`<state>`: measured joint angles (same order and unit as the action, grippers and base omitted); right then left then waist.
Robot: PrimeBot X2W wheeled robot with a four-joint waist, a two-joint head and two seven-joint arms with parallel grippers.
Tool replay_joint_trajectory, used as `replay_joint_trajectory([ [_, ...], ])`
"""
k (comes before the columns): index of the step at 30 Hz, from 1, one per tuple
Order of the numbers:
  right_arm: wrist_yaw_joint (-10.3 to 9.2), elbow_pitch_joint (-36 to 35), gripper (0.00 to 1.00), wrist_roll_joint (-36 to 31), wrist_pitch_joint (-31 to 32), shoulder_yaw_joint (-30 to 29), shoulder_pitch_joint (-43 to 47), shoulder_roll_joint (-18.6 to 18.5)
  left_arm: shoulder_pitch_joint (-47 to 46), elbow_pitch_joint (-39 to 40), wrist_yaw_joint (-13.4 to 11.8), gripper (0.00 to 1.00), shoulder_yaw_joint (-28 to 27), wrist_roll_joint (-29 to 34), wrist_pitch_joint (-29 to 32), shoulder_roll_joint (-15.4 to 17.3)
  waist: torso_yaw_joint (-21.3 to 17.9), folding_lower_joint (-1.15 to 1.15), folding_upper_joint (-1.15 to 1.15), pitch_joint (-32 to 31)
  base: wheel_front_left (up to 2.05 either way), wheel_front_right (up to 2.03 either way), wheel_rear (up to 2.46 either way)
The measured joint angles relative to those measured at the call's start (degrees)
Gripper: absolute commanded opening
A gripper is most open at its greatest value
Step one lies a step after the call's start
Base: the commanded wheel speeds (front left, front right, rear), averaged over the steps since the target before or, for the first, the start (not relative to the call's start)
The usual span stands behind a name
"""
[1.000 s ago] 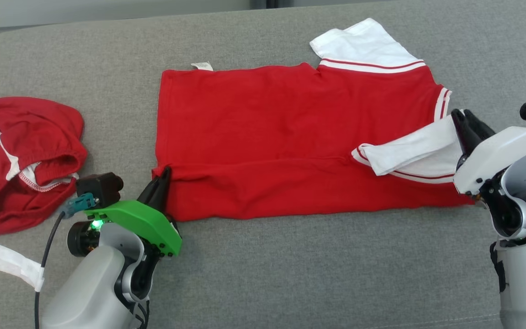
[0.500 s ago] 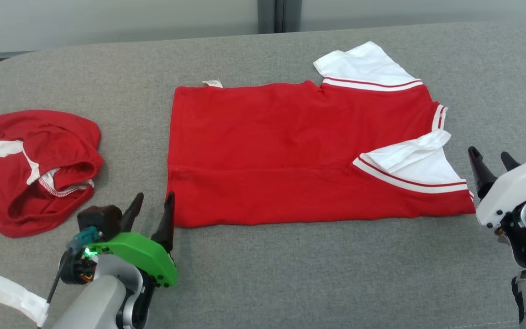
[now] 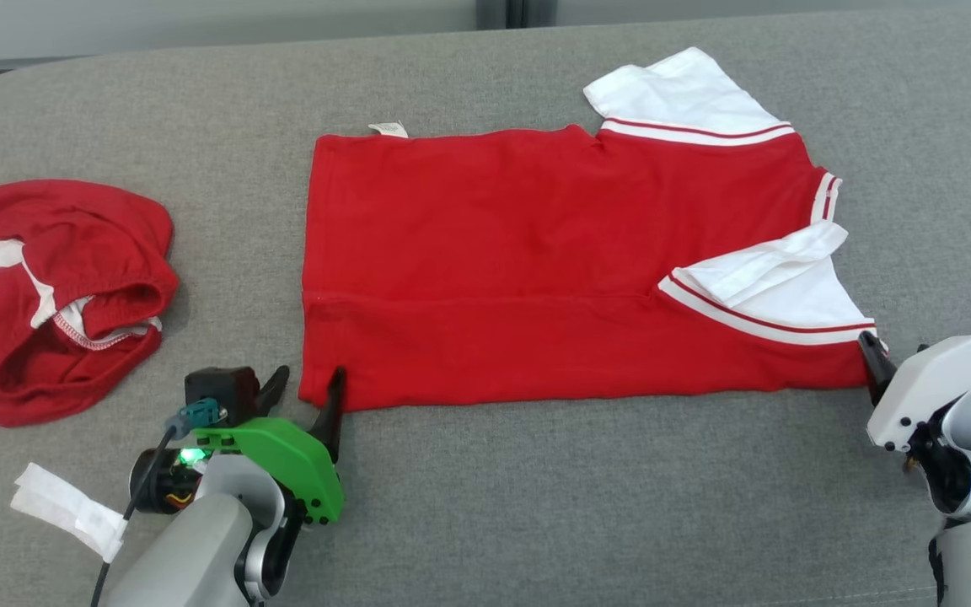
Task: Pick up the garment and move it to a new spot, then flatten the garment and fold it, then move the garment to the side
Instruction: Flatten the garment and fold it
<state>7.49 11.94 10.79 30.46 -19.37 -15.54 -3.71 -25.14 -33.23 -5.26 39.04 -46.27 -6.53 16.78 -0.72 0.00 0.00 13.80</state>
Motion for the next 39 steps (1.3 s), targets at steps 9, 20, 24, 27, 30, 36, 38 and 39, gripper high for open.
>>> replay_joint_trajectory([
  [9,-0.01,6.17,0.89,1.77,3.64,0.96,-2.06,0.29,-2.93,-3.44,1.58,1.0,0.66,-1.08,3.0,-1.83,0.45,0.0,0.0,2.17,0.0,0.0,0.0],
  [20,0.01,0.92,0.0,3.27,1.94,-0.16,1.44,0.89,-2.86,-4.04,3.99,0.0,1.21,-3.89,6.72,-2.49,0.68,0.0,0.0,0.45,0.0,0.0,0.0],
  [24,0.05,-3.58,0.0,3.35,2.65,-1.51,5.07,0.94,0.37,-1.26,3.1,0.0,0.93,-5.19,8.08,-1.4,0.7,0.0,0.0,-1.2,0.0,0.0,0.0],
  [27,0.07,-6.56,0.0,4.03,4.08,-2.05,8.34,0.97,3.13,2.01,1.88,0.0,0.82,-5.71,9.07,-0.07,0.65,0.0,0.0,-2.47,0.0,0.0,0.0],
  [30,0.07,-8.21,0.0,5.88,5.87,-2.3,11.42,1.0,5.97,5.78,0.16,0.0,0.83,-6.15,10.17,1.41,0.52,0.0,0.0,-3.58,0.0,0.0,0.0],
  [36,0.07,-8.43,1.0,7.81,6.73,-2.96,14.82,1.05,10.5,12.32,-3.47,1.0,0.63,-7.08,12.59,4.24,0.0,0.0,0.0,-4.67,0.0,0.0,0.0],
  [38,0.01,-7.79,1.0,7.77,5.76,-3.35,14.97,0.88,10.98,13.96,-4.32,1.0,0.46,-7.03,12.95,5.27,-0.05,0.0,0.0,-4.5,0.0,0.0,0.0],
  [39,0.01,-7.62,1.0,7.65,5.56,-3.34,14.84,0.82,11.02,14.66,-4.57,1.0,0.3,-6.92,12.8,5.6,-0.05,0.0,0.0,-4.4,0.0,0.0,0.0],
])
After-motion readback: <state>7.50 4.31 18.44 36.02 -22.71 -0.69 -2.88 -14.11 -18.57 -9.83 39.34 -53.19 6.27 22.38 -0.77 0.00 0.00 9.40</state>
